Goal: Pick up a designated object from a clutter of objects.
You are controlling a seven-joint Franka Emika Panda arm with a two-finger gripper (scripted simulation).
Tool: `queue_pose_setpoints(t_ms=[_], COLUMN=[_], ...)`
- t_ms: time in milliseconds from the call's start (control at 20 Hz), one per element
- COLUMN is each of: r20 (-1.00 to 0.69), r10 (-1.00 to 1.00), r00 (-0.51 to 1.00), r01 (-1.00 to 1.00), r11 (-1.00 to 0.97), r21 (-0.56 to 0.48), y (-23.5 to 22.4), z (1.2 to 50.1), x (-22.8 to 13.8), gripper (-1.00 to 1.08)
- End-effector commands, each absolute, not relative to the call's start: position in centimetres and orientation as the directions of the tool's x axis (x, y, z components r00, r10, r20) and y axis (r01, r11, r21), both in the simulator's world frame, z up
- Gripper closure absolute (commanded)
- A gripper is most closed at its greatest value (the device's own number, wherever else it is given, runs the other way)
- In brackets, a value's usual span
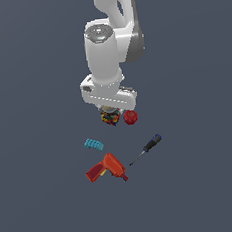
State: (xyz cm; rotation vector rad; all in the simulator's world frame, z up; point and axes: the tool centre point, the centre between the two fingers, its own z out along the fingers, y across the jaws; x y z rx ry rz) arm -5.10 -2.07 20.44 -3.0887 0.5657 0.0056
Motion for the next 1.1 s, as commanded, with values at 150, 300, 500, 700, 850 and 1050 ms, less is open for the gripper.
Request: queue_pose_setpoints(t_ms=[150, 300, 500, 700, 850, 1050], r20=[-0.001, -0.001, -0.001, -0.001, -0.001, -0.001], r10=[-0.354, -0.354, -0.355, -0.355, -0.355, -0.355], r00=[0.935, 0.935, 0.935, 0.935, 0.935, 0.935], r01=[-0.355, -0.355, -0.355, -0.355, -0.355, -0.355], r11=[-0.935, -0.935, -0.935, -0.935, -0.935, -0.935], r21=[-0.003, -0.003, -0.003, -0.002, -0.002, -0.001], y=[-4.1, -5.2, -6.8, -8.2, -9.1, -10.1], z=[25.4, 28.3, 32.0, 35.4, 37.7, 40.1], x=[-7.2, -8.4, -10.0, -11.3, -12.2, -13.1], gripper=[1.08, 1.08, 1.08, 1.08, 1.08, 1.08])
